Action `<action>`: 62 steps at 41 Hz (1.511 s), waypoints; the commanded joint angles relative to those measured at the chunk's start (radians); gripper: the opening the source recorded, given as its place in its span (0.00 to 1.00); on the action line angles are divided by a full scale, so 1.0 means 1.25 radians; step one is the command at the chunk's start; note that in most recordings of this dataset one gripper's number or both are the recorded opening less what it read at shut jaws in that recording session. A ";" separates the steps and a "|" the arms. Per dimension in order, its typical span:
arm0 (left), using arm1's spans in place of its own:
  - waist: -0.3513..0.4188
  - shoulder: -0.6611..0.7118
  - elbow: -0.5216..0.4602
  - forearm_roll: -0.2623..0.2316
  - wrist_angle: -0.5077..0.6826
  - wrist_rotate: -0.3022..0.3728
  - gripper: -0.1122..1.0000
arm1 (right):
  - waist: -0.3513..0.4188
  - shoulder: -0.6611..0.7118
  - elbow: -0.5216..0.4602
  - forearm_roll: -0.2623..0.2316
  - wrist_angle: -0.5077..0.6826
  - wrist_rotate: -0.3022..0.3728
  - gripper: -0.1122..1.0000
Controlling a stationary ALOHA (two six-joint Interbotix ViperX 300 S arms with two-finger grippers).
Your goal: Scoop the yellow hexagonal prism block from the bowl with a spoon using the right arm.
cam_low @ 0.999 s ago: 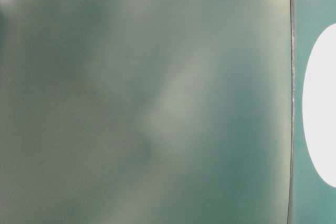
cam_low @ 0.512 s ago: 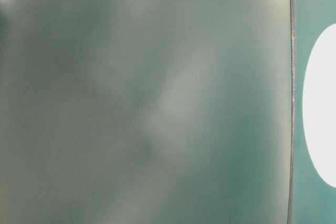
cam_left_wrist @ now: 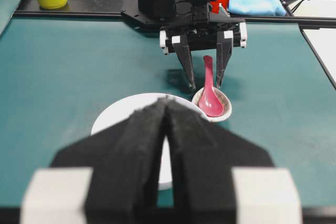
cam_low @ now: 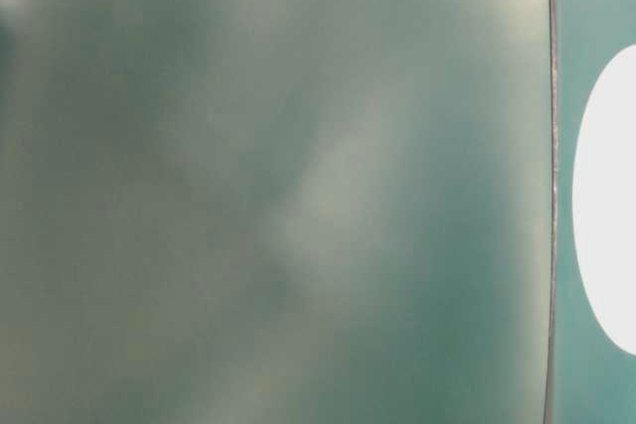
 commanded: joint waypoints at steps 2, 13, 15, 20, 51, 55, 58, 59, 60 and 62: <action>0.001 0.005 -0.021 0.001 -0.004 -0.001 0.11 | 0.006 -0.002 0.000 0.002 -0.021 0.000 0.63; 0.000 0.005 -0.022 0.001 -0.004 -0.001 0.11 | 0.013 0.000 0.016 0.001 -0.047 0.000 0.63; 0.001 0.005 -0.021 0.001 -0.004 -0.001 0.11 | 0.013 0.000 0.020 0.000 -0.053 -0.001 0.63; 0.000 0.005 -0.021 0.001 -0.004 -0.001 0.11 | 0.020 0.000 0.022 -0.001 -0.066 -0.005 0.63; 0.001 0.005 -0.021 0.001 -0.004 -0.001 0.11 | 0.033 0.015 0.028 -0.006 -0.102 -0.015 0.60; 0.000 0.005 -0.022 0.001 -0.004 -0.001 0.11 | 0.033 0.015 0.028 -0.012 -0.102 -0.016 0.60; 0.001 0.005 -0.022 0.001 -0.004 -0.001 0.11 | 0.033 0.015 0.028 -0.012 -0.106 -0.016 0.60; 0.001 0.005 -0.022 0.001 -0.004 -0.001 0.11 | 0.033 0.015 0.028 -0.012 -0.108 -0.017 0.60; 0.000 0.005 -0.022 0.001 -0.004 -0.001 0.11 | 0.033 0.015 0.028 -0.012 -0.109 -0.020 0.60; 0.000 0.005 -0.021 0.001 -0.004 -0.001 0.11 | 0.033 0.015 0.027 -0.012 -0.109 -0.026 0.60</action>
